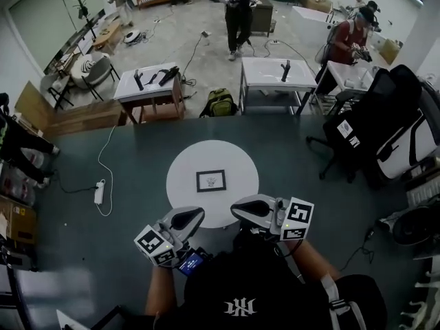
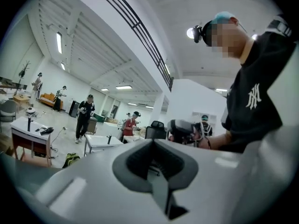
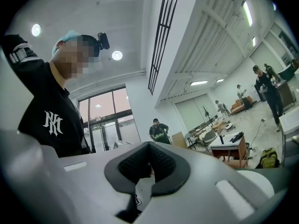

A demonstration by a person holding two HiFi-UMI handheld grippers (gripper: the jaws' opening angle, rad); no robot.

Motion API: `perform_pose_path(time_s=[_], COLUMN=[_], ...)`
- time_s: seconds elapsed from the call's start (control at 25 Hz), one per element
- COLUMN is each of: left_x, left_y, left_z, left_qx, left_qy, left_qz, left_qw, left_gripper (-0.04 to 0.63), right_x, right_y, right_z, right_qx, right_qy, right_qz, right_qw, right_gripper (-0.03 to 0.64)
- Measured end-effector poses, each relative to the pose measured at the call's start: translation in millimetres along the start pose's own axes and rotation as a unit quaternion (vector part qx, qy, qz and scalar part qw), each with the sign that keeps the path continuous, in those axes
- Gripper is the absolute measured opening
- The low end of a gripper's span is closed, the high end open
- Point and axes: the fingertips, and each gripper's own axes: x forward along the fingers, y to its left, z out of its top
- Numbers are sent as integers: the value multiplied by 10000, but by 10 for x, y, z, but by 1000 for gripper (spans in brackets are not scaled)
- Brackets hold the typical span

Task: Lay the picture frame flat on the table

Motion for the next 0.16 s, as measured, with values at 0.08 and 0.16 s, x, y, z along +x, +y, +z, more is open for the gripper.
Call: perform_pose_path(time_s=[0.08,0.16], left_x=[-116,-231], left_y=[-24,-39], left_z=[-85,-179], left_qx=[-35,-92], left_qy=[-12,13], left_qz=[9,36], left_qw=[10000,10000], left_gripper=[3,3], right_x=[15,39], right_y=[44,85], right_z=[-134,-262], right_qx=[24,24], right_qy=[132,286], right_qz=[-180,-375], right_qw=[9997,9989], right_gripper=[0,0])
